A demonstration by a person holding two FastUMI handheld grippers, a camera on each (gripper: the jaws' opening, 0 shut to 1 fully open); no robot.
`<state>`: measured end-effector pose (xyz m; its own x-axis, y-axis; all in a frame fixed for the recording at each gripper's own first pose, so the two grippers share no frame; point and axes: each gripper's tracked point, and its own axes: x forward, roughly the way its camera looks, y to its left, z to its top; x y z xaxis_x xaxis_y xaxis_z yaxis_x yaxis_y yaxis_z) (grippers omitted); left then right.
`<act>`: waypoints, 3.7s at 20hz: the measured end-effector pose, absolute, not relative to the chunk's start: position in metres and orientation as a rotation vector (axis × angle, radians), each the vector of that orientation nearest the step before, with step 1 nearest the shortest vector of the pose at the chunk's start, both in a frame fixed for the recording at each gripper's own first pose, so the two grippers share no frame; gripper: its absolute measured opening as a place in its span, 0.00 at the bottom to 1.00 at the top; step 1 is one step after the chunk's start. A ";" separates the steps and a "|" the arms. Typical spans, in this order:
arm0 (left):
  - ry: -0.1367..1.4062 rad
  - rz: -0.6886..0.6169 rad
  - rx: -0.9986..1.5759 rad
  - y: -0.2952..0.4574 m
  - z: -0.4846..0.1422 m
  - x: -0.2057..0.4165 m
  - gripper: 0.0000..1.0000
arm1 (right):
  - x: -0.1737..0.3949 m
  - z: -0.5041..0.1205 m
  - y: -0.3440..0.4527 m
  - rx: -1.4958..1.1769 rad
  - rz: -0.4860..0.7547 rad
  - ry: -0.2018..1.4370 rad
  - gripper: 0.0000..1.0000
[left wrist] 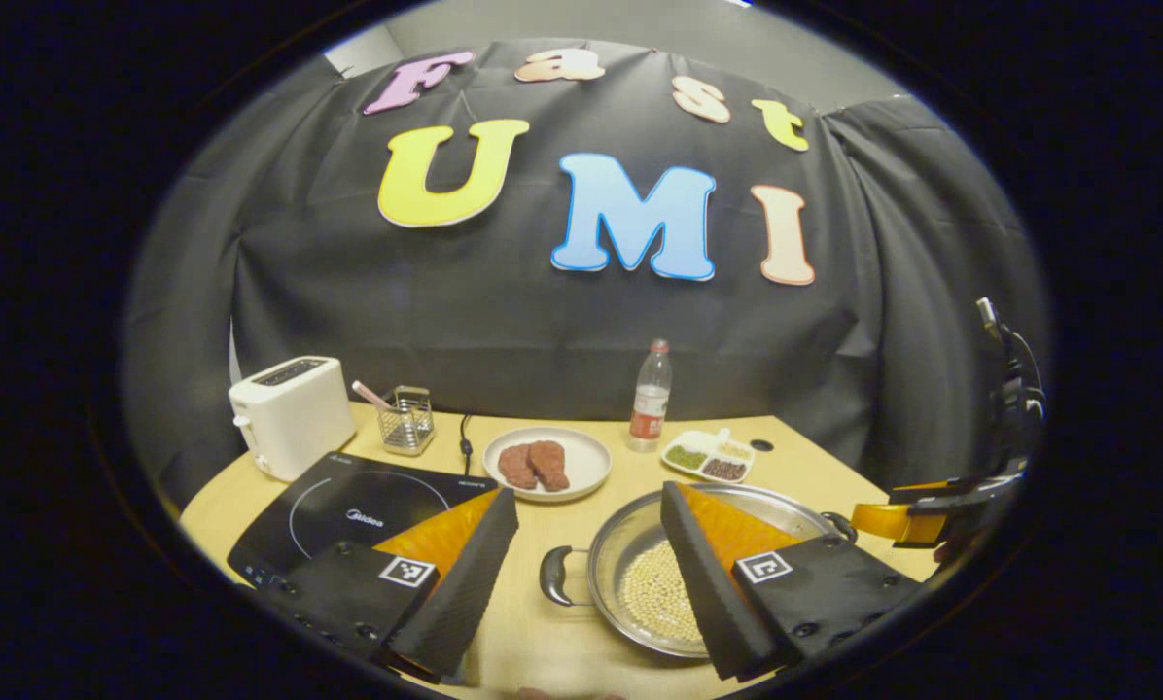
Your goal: First push the handle of the pot to place it horizontally, then grasp the pot with both hands and set it on the induction cooktop.
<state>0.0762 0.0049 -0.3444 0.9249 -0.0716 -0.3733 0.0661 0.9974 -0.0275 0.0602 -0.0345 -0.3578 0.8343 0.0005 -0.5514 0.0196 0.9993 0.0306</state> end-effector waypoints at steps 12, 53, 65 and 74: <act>0.622 -0.084 0.050 0.008 -0.466 0.108 0.97 | 0.092 -0.428 -0.038 -0.001 -0.043 0.702 0.93; 0.727 -0.151 0.013 0.049 -0.410 0.105 0.62 | 0.078 -0.377 0.011 0.145 -0.018 0.798 0.60; 0.736 -0.105 0.004 0.153 -0.344 0.076 0.66 | 0.058 -0.327 0.111 0.127 0.035 0.802 0.60; 0.734 -0.059 -0.003 0.230 -0.334 0.076 0.66 | 0.068 -0.324 0.181 0.109 0.078 0.803 0.60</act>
<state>0.0756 0.2296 -0.3339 0.7411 -0.0548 -0.6691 0.0524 0.9983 -0.0237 0.0684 0.1810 -0.3241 0.6923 0.1105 -0.7131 -0.0280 0.9916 0.1265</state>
